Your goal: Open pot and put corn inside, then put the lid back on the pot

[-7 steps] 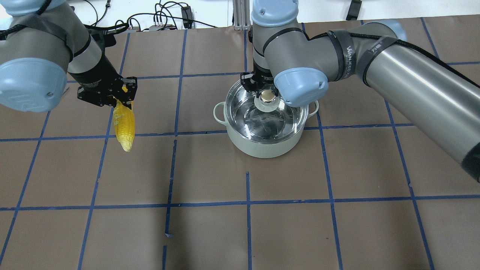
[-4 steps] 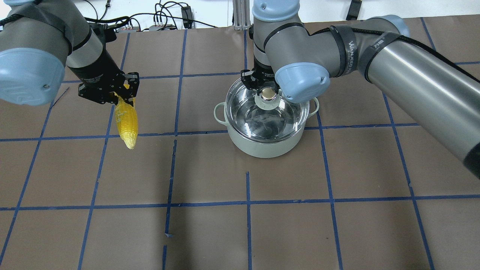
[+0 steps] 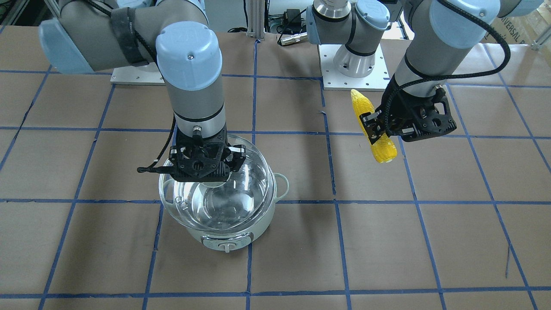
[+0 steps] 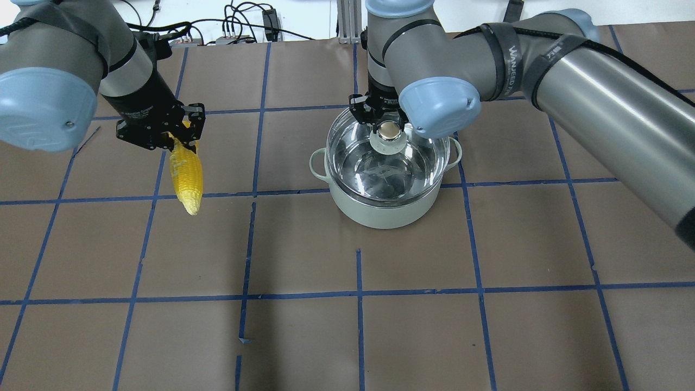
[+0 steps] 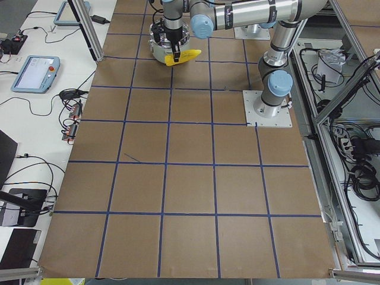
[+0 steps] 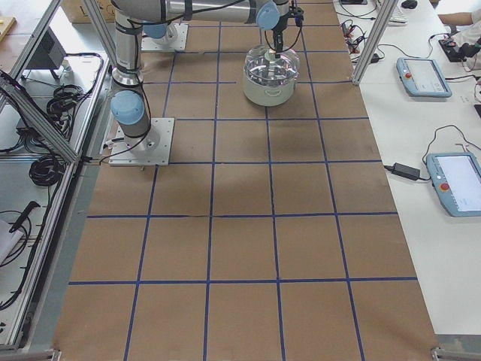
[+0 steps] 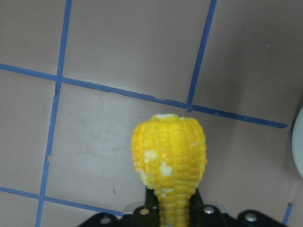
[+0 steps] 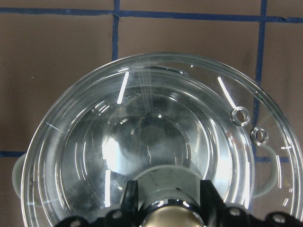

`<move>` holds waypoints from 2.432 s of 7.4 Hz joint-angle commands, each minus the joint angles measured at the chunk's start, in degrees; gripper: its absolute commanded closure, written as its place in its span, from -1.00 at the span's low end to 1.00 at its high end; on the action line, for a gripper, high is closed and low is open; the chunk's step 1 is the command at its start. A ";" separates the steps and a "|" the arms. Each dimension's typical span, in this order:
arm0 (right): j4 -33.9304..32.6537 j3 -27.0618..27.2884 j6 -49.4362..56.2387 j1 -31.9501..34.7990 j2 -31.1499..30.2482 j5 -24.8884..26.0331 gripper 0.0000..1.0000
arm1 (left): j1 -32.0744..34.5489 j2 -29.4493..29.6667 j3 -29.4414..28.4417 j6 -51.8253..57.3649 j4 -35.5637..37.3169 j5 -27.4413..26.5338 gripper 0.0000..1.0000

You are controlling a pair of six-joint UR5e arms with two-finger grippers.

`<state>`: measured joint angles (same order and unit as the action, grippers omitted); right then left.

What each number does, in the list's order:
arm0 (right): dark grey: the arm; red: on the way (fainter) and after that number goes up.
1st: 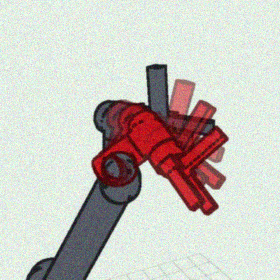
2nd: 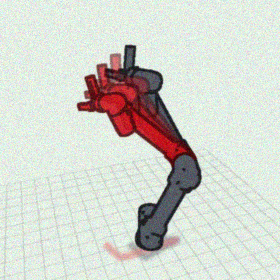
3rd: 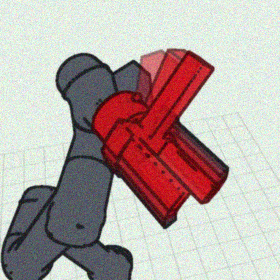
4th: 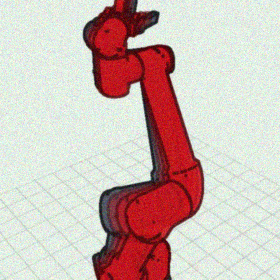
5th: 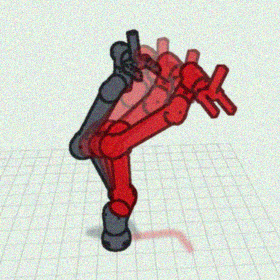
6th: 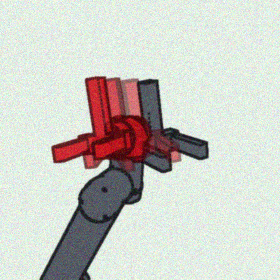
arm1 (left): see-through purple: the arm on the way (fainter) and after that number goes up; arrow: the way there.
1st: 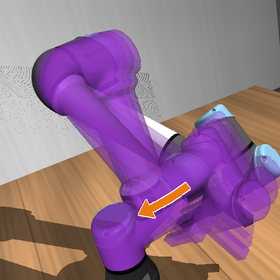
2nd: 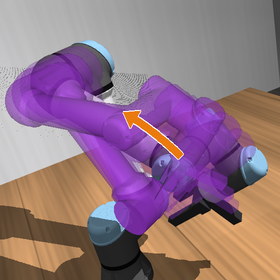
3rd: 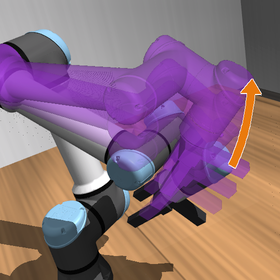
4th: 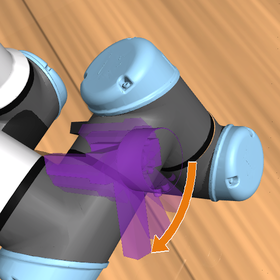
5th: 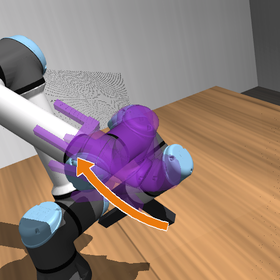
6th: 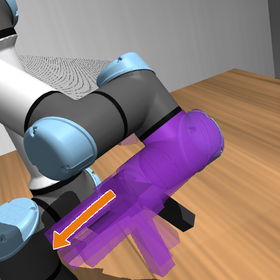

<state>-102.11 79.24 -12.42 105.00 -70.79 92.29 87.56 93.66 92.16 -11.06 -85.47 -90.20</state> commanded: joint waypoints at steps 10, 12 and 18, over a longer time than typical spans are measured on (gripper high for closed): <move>20.46 -0.23 12.15 -8.23 -12.18 0.17 0.28 | 24.94 22.42 -20.97 -21.46 10.89 2.57 0.86; 17.22 0.30 13.11 -8.14 -12.18 0.43 0.29 | 25.38 24.63 -20.71 -14.20 13.74 2.49 0.86; 10.62 9.35 16.11 -8.49 -19.91 0.96 0.28 | 25.56 27.35 -18.77 -10.91 17.51 4.25 0.82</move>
<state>-91.37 87.83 3.43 96.56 -89.62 93.22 113.09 119.90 73.35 -22.01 -69.35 -86.09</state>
